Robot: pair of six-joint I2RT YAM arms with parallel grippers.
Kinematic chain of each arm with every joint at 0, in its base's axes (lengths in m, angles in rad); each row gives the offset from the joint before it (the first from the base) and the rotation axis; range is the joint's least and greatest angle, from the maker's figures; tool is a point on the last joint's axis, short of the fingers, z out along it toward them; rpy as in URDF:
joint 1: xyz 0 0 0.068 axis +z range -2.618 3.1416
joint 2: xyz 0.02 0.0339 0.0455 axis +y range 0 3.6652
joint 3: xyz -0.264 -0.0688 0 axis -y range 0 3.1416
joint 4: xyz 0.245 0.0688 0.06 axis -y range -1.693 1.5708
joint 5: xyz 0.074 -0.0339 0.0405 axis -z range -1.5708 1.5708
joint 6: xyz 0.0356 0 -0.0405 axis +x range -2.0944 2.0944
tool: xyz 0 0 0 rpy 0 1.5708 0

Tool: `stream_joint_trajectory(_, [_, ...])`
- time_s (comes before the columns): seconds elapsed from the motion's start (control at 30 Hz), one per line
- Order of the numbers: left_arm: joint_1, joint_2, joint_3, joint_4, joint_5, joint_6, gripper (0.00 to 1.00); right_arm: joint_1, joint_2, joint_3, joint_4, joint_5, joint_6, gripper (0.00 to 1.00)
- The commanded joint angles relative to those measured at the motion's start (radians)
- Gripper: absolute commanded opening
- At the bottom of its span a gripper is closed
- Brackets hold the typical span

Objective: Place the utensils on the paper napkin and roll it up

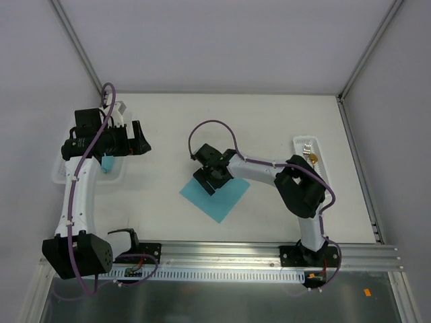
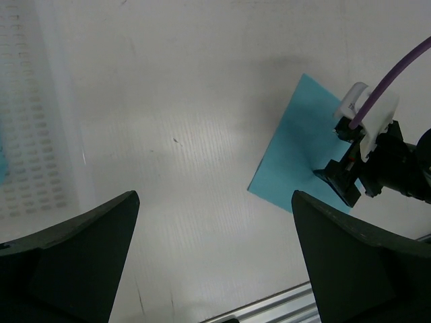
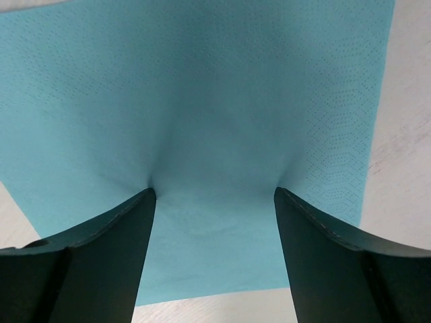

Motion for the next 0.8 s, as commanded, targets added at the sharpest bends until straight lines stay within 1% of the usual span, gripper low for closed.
stream_joint_trajectory(0.0, [0.008, 0.022, 0.051, -0.001, 0.021, -0.015, 0.99, 0.003, 0.041, -0.003, 0.027, 0.080, 0.112, 0.75])
stream_joint_trajectory(0.1, [0.012, 0.045, 0.070, -0.003, 0.009, -0.017, 0.99, -0.005, 0.077, 0.033, 0.016, 0.089, 0.158, 0.75])
stream_joint_trajectory(0.2, [0.012, 0.045, 0.074, -0.001, 0.009, -0.017, 0.99, -0.017, 0.114, 0.076, -0.016, 0.117, 0.182, 0.73])
stream_joint_trajectory(0.33, [0.012, 0.037, 0.071, -0.001, -0.005, -0.007, 0.99, -0.055, 0.123, 0.081, -0.016, 0.097, 0.224, 0.73])
stream_joint_trajectory(0.4, [0.012, 0.034, 0.070, -0.001, -0.003, 0.000, 0.99, -0.080, 0.125, 0.080, -0.003, 0.062, 0.210, 0.73])
stream_joint_trajectory(0.77, [0.012, -0.001, 0.071, -0.003, 0.024, 0.028, 0.99, -0.109, 0.107, 0.083, -0.002, 0.046, 0.035, 0.77])
